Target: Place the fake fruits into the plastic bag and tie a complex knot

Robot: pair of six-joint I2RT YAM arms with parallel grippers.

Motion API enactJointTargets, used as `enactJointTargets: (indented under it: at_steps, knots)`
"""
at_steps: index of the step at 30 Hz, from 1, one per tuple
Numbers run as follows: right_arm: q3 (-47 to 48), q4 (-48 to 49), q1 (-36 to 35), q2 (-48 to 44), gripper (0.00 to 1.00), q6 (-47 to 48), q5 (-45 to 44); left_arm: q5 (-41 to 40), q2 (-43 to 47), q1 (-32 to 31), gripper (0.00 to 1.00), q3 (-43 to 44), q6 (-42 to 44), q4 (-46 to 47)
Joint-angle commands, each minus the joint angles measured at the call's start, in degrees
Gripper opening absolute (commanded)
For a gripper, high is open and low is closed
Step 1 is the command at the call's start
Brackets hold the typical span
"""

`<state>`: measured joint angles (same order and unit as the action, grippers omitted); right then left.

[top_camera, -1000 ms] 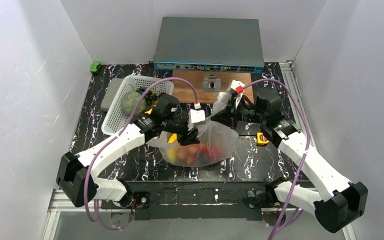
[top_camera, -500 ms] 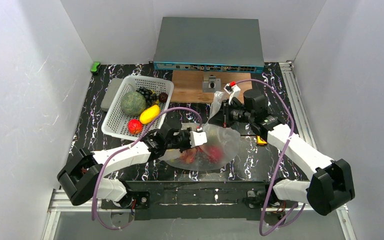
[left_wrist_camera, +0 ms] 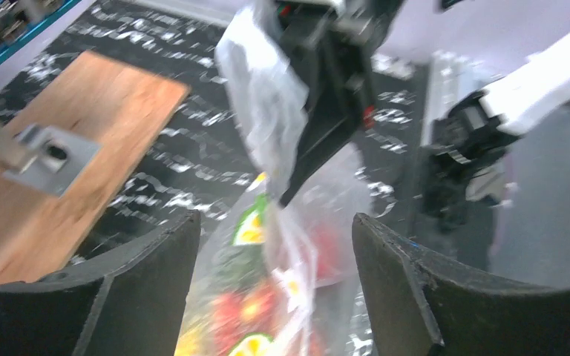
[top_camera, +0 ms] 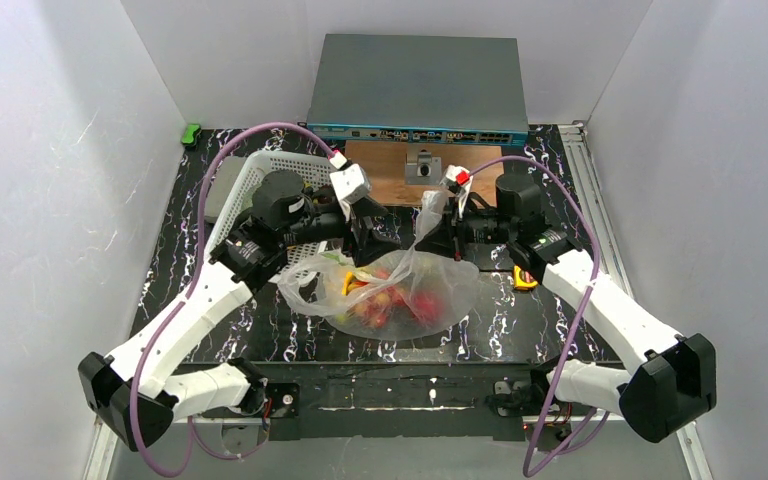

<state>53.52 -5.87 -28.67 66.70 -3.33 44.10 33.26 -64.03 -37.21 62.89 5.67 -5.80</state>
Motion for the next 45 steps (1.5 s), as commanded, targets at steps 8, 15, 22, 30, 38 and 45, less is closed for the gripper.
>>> enactJointTargets:
  at_steps: [8, 15, 22, 30, 38, 45]
  knots:
    - [6.9, -1.4, -2.8, 2.2, 0.1, 9.5, 6.3, 11.2, -8.7, -0.7, 0.79, 4.0, -16.4, 10.6]
    - [6.7, -2.7, -3.9, 1.6, 0.12, 10.6, 7.7, 10.5, -9.9, -1.0, 0.54, 3.9, -18.6, 15.7]
    - [6.0, -2.9, -3.9, 0.1, 0.19, 9.8, 7.1, 16.7, -10.6, -1.0, 0.13, 2.6, -23.1, 21.5]
    - [1.6, -1.9, -1.8, -10.2, 0.96, -5.2, -13.1, 3.7, -9.0, -0.4, 0.0, 1.2, -30.9, 18.9]
    - [1.5, 2.5, -4.9, -10.7, 0.99, -21.7, -27.8, -5.8, -8.3, -0.4, 0.0, 0.8, -34.0, 17.5]
    - [7.5, 1.4, -13.2, -0.7, 0.98, -20.6, -45.8, -9.0, -7.5, -0.4, 0.0, 0.9, -34.2, 16.0]
